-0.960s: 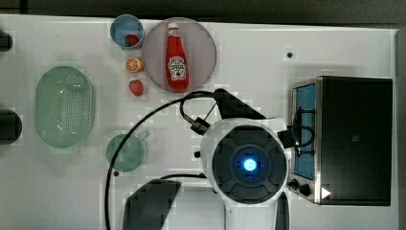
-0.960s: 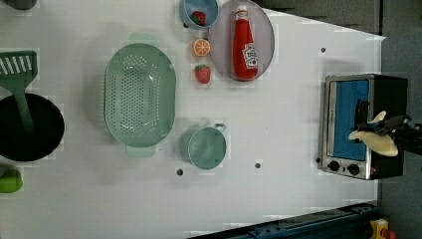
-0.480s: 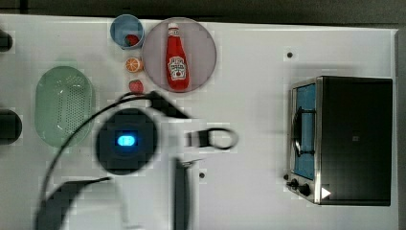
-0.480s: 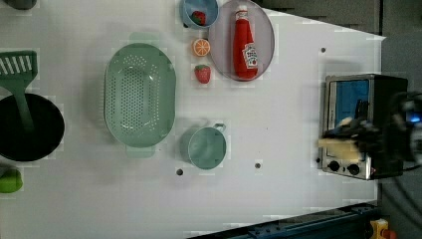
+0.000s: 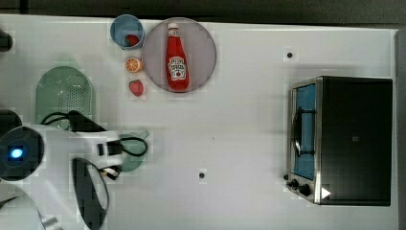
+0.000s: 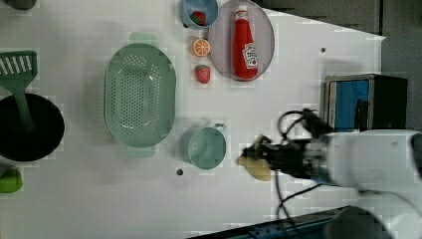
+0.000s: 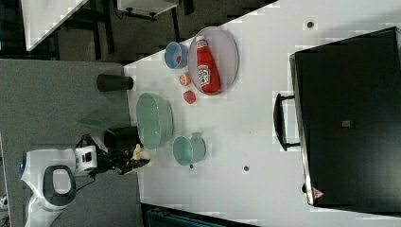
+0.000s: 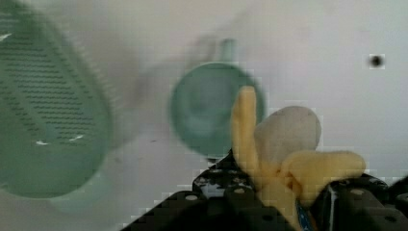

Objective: Pick Banana and place it in mug.

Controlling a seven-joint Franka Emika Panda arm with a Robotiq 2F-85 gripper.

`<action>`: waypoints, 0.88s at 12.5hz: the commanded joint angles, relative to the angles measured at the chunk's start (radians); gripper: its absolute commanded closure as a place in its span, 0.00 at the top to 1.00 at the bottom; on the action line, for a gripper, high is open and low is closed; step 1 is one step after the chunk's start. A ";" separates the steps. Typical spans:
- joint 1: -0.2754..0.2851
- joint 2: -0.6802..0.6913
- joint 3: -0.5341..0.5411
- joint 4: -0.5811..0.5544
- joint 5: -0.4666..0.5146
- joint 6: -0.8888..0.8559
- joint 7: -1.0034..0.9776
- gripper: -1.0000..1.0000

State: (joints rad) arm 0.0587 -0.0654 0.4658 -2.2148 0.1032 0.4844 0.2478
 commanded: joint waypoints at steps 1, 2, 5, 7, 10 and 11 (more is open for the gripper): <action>-0.030 0.076 0.018 0.017 0.025 0.084 0.210 0.37; -0.030 0.112 0.032 0.015 0.025 0.116 0.241 0.37; -0.030 0.210 0.045 -0.013 0.002 0.256 0.274 0.37; -0.030 0.256 0.037 -0.045 -0.055 0.350 0.275 0.37; -0.030 0.294 0.020 -0.081 -0.111 0.428 0.293 0.37; -0.030 0.307 0.020 -0.091 -0.111 0.442 0.293 0.41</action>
State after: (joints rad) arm 0.0281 0.2496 0.4827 -2.2891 -0.0003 0.9238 0.4890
